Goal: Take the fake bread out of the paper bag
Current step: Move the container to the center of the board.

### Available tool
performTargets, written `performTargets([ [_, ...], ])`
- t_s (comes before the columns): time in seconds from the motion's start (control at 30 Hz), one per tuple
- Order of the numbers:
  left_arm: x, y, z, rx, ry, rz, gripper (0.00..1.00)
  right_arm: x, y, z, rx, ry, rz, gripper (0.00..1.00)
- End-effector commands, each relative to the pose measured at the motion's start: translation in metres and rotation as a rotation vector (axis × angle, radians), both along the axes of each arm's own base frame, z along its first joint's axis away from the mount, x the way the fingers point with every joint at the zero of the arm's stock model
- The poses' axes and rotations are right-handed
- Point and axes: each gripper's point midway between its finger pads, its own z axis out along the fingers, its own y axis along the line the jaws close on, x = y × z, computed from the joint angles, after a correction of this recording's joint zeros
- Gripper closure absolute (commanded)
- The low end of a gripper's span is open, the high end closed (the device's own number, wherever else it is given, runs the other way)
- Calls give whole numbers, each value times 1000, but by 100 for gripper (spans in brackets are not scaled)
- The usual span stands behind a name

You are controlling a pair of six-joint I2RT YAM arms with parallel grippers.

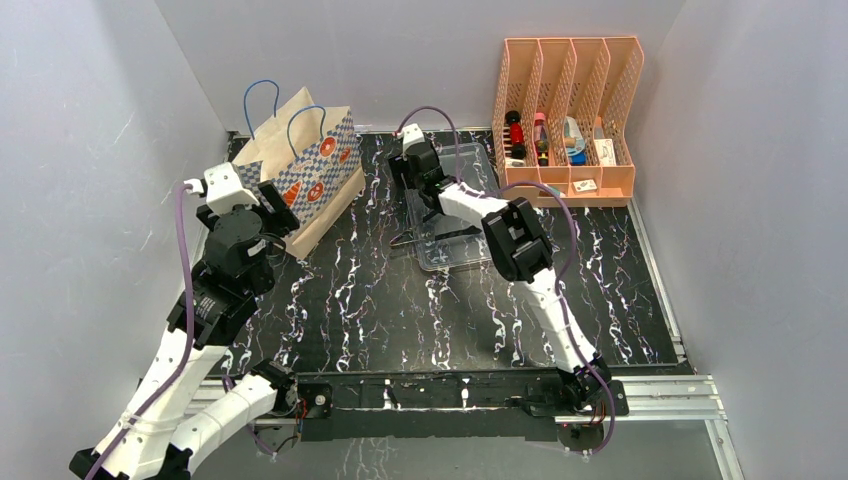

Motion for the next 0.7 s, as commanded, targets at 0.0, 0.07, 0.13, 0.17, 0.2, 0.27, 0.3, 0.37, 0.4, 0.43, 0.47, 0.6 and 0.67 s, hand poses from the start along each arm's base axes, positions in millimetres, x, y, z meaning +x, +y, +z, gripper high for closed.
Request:
performTargets([
  [0.0,-2,5,11,-2,-34,21,31,13,-2,82,74,-119,-34,30],
  [0.07,-4,5,13,-7,-39,17,31,7,-3,99,94,-119,-44,28],
  [0.13,-6,5,14,-12,-42,13,30,-3,-1,116,110,-129,-54,27],
  [0.17,-7,5,15,-16,-43,11,30,-8,0,125,113,-138,-58,27],
  [0.2,-8,5,15,-21,-45,5,30,-15,3,133,114,-148,-61,27],
  [0.27,-10,3,17,-29,-51,-12,30,-28,8,152,114,-167,-78,27],
  [0.3,-11,3,17,-33,-51,-18,30,-34,8,161,113,-174,-94,27],
  [0.37,-12,0,18,-40,-53,-36,29,-47,10,183,116,-193,-123,26],
  [0.4,-12,-1,18,-40,-54,-43,29,-54,11,195,129,-200,-135,24],
  [0.43,-12,-2,19,-41,-53,-55,28,-60,9,206,151,-205,-153,22],
  [0.47,-12,-3,20,-39,-51,-62,28,-68,9,219,194,-208,-163,22],
  [0.6,-10,-13,22,-37,-49,-121,18,-103,12,249,394,-176,-86,35],
  [0.67,-9,-19,22,-39,-51,-150,3,-126,17,260,481,-144,-8,36],
])
